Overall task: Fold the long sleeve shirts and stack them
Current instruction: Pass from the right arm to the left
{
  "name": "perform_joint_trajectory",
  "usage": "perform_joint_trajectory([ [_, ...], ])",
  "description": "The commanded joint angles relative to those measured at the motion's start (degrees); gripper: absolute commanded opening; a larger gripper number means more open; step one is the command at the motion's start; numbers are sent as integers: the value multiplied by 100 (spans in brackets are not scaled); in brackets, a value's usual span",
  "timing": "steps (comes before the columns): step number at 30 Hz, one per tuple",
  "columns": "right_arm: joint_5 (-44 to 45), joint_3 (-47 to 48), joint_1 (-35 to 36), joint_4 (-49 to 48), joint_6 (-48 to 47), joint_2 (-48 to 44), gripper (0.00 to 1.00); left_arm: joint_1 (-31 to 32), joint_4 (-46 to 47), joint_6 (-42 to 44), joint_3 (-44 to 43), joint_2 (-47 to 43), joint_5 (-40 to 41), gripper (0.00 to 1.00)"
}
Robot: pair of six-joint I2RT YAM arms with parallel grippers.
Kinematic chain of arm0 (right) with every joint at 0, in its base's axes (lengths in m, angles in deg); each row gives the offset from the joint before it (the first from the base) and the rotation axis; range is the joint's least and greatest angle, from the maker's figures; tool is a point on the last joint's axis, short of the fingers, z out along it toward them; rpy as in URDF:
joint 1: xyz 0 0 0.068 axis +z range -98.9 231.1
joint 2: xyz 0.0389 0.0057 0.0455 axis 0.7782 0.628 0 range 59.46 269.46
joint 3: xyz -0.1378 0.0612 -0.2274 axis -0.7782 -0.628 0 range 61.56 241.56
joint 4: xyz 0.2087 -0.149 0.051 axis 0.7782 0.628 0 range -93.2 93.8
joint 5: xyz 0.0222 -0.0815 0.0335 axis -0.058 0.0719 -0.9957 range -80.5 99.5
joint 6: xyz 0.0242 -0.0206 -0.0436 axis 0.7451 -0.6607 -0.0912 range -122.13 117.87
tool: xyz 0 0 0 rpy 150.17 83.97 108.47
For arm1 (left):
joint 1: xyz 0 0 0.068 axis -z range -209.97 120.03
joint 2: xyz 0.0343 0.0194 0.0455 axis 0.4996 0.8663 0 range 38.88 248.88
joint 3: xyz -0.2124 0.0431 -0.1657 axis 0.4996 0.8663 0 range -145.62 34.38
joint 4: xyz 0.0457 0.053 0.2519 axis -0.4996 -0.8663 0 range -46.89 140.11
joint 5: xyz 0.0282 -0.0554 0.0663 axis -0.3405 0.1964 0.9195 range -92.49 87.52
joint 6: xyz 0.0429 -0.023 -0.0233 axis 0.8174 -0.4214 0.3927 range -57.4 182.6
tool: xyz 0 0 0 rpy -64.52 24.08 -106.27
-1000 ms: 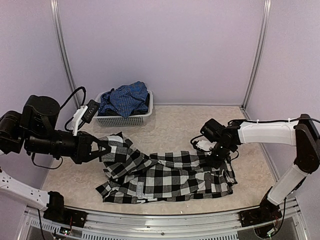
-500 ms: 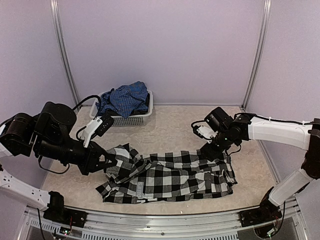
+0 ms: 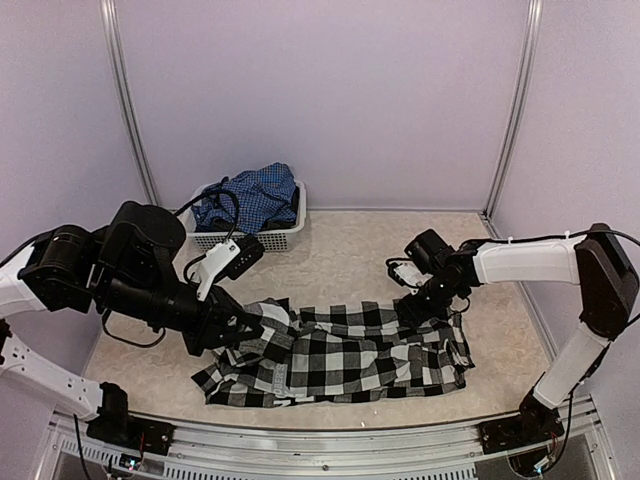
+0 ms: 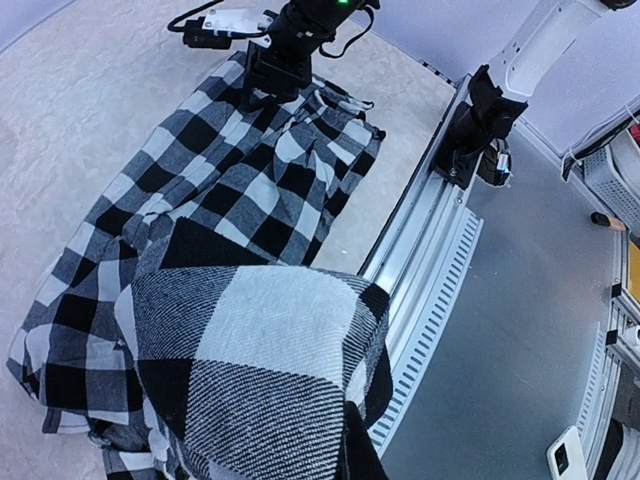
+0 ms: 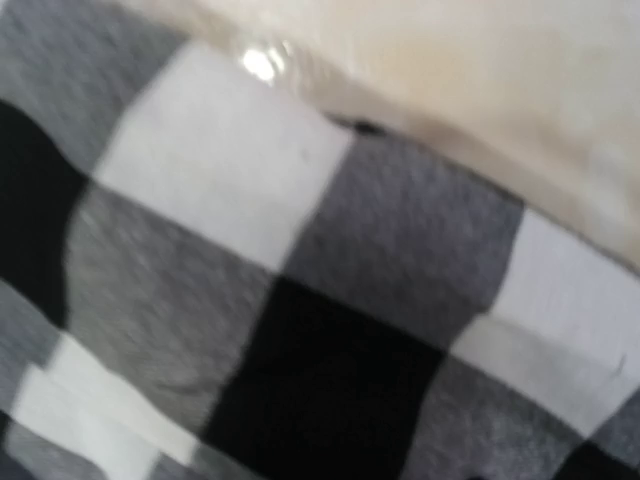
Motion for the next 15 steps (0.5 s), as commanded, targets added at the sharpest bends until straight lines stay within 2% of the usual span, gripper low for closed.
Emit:
perform_joint_trajectory([
  [1,-175,-44,1,-510,7,-493,59,-216,888,469,-102,291,-369,0],
  [5,-901,-378,7,-1106,-235,-1453,64,-1589,1685,431,344,491,-1716,0],
  [7,-1343,-684,39,-1541,-313,-2115,69,-2074,2154,302,521,633,-2197,0],
  [11,-1534,-1127,391,-2149,-424,-2916,70,-2630,2800,-106,577,1176,-3090,0],
  [15,-844,-1202,1088,-2309,-957,-3201,66,-2873,3128,-530,395,1919,-3738,0],
])
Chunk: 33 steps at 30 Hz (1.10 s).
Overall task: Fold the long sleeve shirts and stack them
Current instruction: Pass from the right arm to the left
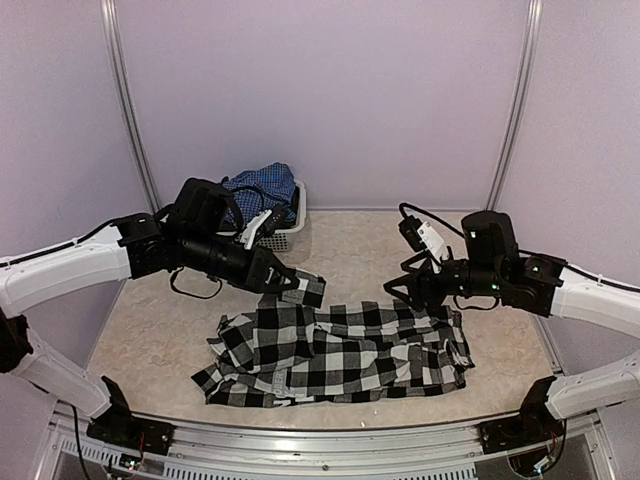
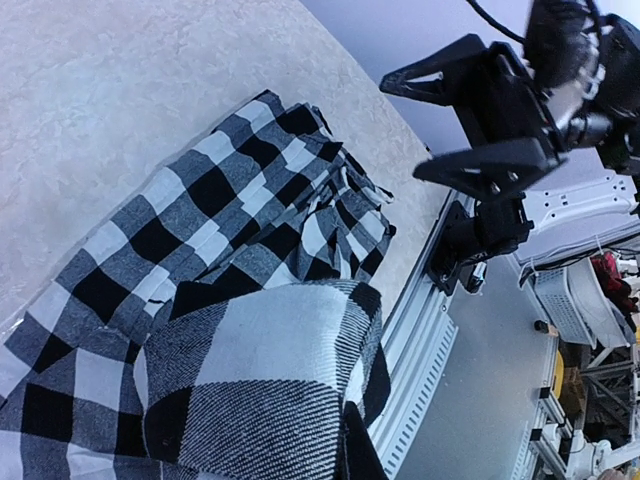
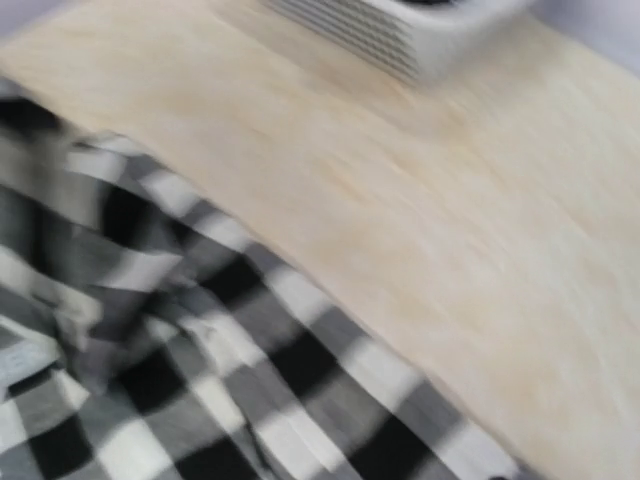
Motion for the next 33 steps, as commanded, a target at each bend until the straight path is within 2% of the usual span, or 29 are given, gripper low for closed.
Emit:
perform_joint_trajectory([
  [1,590,-215,754,-546,-647,-162,66,-246,847,-625,-152,655,-1267,0],
  [5,1345,-200,1396,-761,-1106,-34,67,-404,1240,-1197,-223,1144,-1850,0],
  [11,2330,-46,2196,-875,-1686,408,70,-508,1167,-1463,-529,1739,-2054,0],
  [21,3492,532,2828,-790,-2474,1090,67,-503,922,-1523,-904,2301,-2426,0],
  [27,3571,824,2877,-463,-2657,1503,56,-483,872,-1486,-904,2358,-2486,0],
  [33,3477,991,2912,-309,-2724,1727,53,-481,772,-1414,-921,2341,-2454,1],
])
